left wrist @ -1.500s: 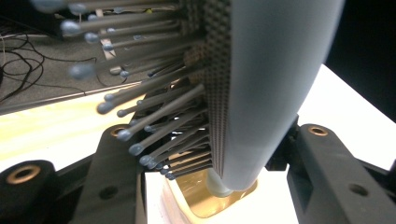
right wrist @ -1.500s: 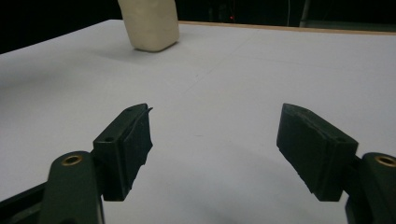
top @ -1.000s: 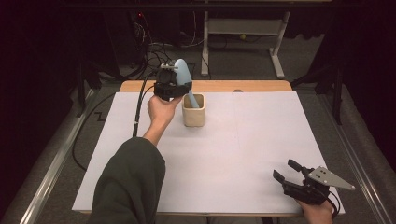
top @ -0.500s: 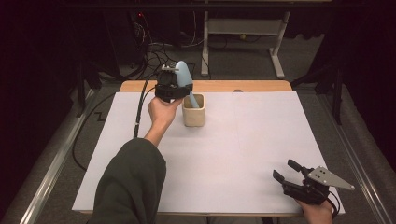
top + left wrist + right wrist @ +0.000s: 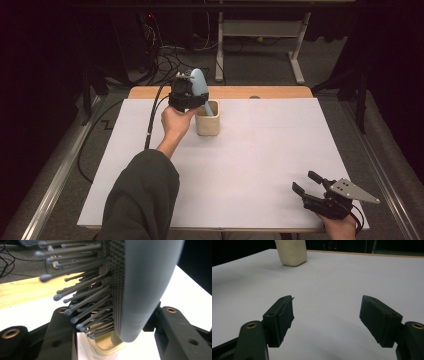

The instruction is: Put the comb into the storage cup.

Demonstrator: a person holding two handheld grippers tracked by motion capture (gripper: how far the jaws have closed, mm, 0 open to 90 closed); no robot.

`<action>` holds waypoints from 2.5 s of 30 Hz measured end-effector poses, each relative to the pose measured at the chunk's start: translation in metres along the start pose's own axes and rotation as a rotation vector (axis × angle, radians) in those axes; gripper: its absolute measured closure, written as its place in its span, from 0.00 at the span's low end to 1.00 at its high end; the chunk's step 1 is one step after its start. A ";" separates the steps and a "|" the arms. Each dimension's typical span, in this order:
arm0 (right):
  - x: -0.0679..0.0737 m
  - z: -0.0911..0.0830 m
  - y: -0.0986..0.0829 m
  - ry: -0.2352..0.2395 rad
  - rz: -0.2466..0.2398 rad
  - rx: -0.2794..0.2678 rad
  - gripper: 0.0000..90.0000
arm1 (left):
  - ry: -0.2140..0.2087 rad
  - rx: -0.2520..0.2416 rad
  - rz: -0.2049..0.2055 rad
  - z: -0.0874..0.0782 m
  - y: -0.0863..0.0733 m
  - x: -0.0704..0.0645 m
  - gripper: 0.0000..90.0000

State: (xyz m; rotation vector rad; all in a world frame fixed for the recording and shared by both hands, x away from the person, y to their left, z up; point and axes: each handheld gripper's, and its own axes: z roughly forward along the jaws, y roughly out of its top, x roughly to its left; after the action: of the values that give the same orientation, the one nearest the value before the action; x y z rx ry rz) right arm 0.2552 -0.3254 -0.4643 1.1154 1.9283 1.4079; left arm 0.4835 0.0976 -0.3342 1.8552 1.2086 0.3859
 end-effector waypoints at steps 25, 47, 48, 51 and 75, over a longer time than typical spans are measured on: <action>0.000 0.001 0.000 0.005 -0.003 0.003 0.31 | 0.016 0.018 -0.018 0.012 -0.010 0.005 0.58; 0.000 0.001 0.000 0.003 -0.003 0.009 0.31 | 0.034 0.048 0.011 0.019 -0.015 0.005 0.56; 0.000 0.000 0.000 0.003 -0.002 0.009 0.31 | 0.037 0.052 0.013 0.020 -0.015 0.005 0.56; 0.000 0.000 0.000 0.004 -0.002 0.009 0.31 | 0.036 0.047 0.008 0.021 -0.016 0.005 0.56; 0.002 0.002 0.000 0.005 -0.003 0.008 0.30 | 0.051 0.060 0.063 0.008 -0.016 0.014 0.31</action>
State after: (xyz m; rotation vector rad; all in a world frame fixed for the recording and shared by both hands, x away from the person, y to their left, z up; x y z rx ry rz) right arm 0.2559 -0.3228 -0.4645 1.1130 1.9398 1.4031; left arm 0.4863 0.1075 -0.3542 1.9489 1.2103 0.4388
